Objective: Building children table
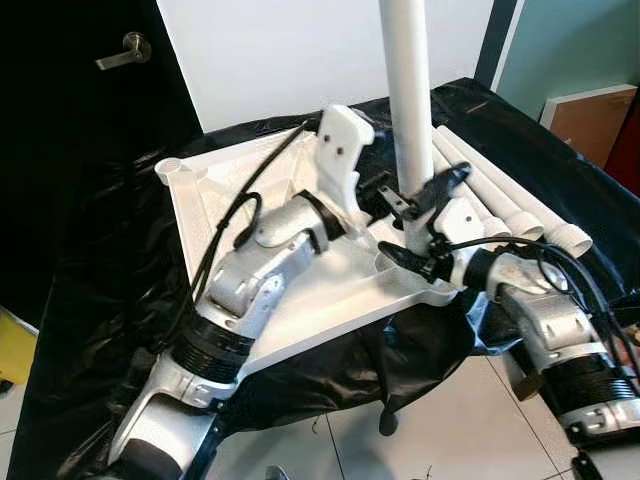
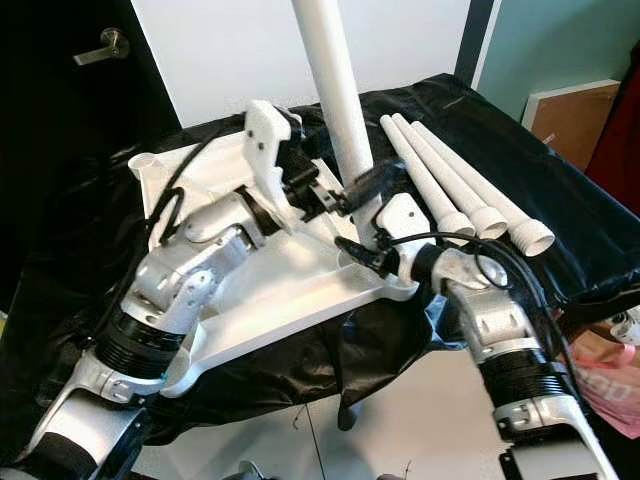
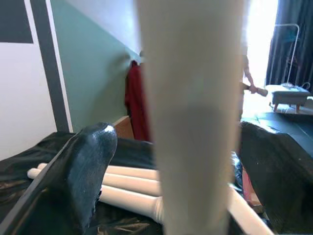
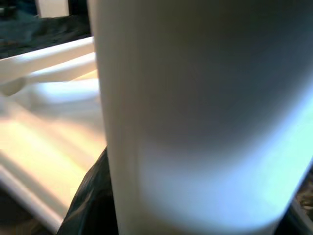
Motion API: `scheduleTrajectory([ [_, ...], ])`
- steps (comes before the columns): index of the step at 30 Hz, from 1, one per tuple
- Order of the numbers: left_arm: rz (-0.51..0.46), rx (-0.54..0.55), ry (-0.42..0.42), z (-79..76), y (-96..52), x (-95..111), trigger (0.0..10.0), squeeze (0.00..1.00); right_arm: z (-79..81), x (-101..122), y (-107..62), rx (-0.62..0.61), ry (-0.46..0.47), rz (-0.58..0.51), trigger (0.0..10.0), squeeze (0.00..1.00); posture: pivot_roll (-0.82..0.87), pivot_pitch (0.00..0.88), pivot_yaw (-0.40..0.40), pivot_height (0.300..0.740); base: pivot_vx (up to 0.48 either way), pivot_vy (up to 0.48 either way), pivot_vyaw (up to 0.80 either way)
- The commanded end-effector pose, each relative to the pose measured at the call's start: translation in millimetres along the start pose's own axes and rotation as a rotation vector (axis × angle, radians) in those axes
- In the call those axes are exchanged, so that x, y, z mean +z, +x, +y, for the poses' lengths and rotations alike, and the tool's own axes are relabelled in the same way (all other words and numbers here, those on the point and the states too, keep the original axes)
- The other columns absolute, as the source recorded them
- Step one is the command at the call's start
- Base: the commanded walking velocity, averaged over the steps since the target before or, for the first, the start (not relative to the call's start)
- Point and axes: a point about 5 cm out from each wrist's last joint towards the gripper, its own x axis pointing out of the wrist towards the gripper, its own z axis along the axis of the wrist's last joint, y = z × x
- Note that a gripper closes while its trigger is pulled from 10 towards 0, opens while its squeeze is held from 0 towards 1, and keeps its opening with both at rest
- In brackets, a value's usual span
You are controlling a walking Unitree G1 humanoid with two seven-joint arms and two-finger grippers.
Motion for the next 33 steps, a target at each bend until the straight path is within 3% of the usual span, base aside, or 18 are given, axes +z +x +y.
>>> scheduleTrajectory([
  [1,-0.015,-0.397,0.001,-18.9,-4.7,9,10.0,0.0,4.0,0,-2.3,0.072,0.012,0.008,10.0,0.0,-0.12,0.0,0.041,0.74,0.0,0.0,0.0],
  [7,-0.013,-0.512,-0.061,-28.1,-12.9,15,10.0,0.0,1.6,0,-11.0,0.167,0.044,0.035,10.0,0.0,-0.12,0.0,0.038,0.74,0.0,0.0,0.0],
  [15,-0.029,-0.609,-0.173,-39.8,-14.9,19,10.0,0.0,1.6,4,-7.7,0.224,0.063,0.026,10.0,0.0,-0.11,0.0,0.036,0.74,0.0,0.0,0.0],
  [29,-0.008,-0.645,-0.21,-47.9,-11.1,20,10.0,0.0,11.6,5,-1.3,0.309,0.077,0.03,10.0,0.0,-0.1,0.0,0.034,0.74,0.0,0.0,0.0],
  [30,-0.006,-0.638,-0.218,-46.8,-11.1,20,5.4,0.0,12.3,4,-1.1,0.313,0.077,0.033,10.0,0.0,-0.1,0.0,0.033,0.74,0.0,0.0,0.0],
  [31,-0.007,-0.632,-0.225,-45.7,-11.0,20,3.1,0.0,12.8,4,-1.2,0.317,0.078,0.037,10.0,0.0,-0.1,0.0,0.034,0.74,0.0,0.0,0.0],
  [32,-0.008,-0.627,-0.229,-45.1,-11.1,20,3.1,0.0,13.0,4,-1.2,0.32,0.079,0.039,10.0,0.0,-0.1,0.0,0.034,0.74,0.0,0.0,0.0],
  [33,-0.008,-0.626,-0.232,-44.6,-11.5,21,0.0,0.0,13.3,3,-1.3,0.322,0.08,0.041,10.0,0.0,-0.1,0.0,0.034,0.74,0.0,0.0,0.0],
])
